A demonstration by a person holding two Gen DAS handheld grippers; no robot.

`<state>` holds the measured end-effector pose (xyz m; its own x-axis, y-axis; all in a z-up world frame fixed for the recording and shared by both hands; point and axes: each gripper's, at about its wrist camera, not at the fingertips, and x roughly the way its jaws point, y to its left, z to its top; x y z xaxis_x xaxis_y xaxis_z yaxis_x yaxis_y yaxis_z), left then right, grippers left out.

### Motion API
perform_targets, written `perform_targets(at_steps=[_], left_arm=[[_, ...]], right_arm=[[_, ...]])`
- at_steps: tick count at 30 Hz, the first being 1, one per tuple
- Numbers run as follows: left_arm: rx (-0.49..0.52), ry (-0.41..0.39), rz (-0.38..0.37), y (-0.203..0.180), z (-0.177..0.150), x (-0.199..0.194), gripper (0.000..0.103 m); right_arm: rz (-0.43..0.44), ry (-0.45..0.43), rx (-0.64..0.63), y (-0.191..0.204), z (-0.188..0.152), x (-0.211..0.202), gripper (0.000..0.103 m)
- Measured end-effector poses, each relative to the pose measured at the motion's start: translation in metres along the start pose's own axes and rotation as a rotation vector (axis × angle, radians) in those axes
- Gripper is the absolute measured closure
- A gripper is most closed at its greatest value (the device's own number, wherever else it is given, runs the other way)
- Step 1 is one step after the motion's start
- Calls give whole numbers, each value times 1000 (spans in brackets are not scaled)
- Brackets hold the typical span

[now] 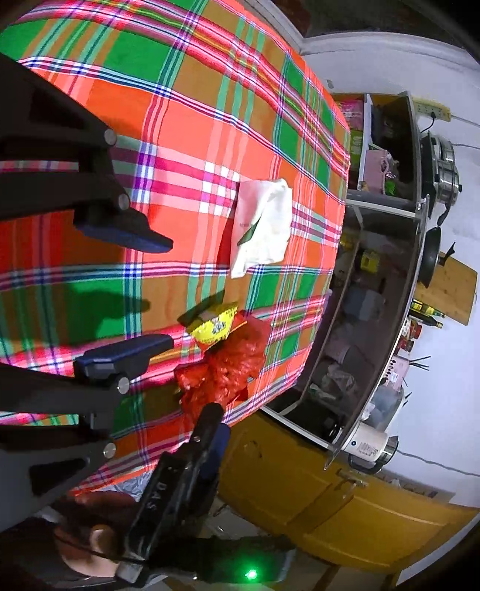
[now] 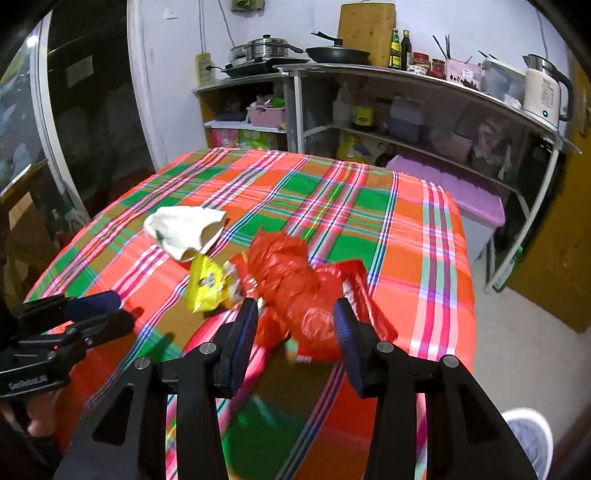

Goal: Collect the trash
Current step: 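Grasp the red plastic bag with the right tool while the left tool grasps the yellow wrapper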

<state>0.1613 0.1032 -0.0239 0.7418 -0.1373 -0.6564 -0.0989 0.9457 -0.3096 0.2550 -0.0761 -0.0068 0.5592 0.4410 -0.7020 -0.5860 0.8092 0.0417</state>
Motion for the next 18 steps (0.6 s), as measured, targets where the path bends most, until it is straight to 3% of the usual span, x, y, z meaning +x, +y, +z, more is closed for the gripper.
perform_targets(at_steps=[9, 10, 13, 18], left_arm=[[-11, 17, -25, 1, 8, 15, 54], [-13, 20, -29, 0, 9, 17, 54], [-14, 28, -38, -3, 12, 21, 53], [-20, 43, -45, -10, 17, 29, 48]], right_arm=[[40, 91, 23, -9, 0, 29, 59], [53, 93, 40, -11, -1, 29, 61], [83, 84, 84, -14, -5, 24, 77], [94, 40, 111, -13, -8, 8, 79]])
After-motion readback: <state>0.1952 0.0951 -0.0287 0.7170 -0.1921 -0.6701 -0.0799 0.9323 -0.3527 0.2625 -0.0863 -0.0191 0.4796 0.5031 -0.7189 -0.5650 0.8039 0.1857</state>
